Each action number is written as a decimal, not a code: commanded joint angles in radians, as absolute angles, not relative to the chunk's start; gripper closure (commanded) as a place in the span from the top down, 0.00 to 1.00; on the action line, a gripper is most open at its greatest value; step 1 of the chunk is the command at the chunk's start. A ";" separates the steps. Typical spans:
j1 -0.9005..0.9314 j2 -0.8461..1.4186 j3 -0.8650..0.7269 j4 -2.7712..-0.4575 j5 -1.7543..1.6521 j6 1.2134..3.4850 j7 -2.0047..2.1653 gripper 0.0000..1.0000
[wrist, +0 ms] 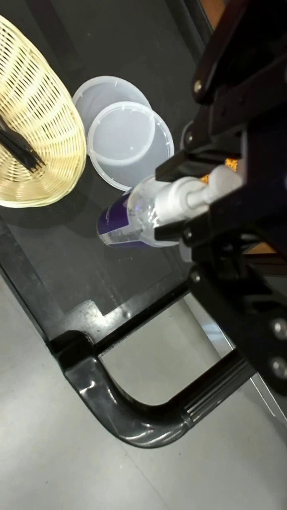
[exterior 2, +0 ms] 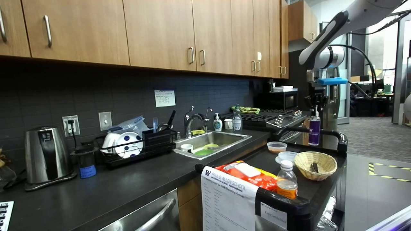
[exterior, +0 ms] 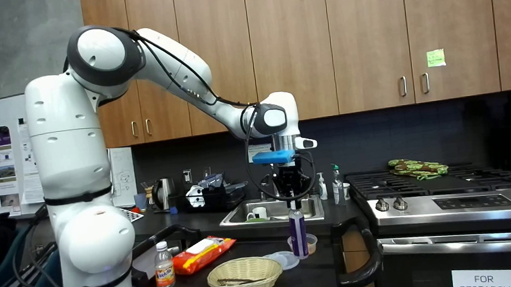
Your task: Move the bottle to the right
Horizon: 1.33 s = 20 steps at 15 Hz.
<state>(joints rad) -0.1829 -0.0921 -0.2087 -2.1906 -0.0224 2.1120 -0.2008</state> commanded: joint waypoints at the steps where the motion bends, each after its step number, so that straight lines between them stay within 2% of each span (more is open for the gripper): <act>1: -0.200 -0.074 -0.220 -2.174 -0.034 2.101 -0.180 0.08; 20: -0.259 0.011 -0.274 -2.148 -0.020 2.101 -0.164 0.08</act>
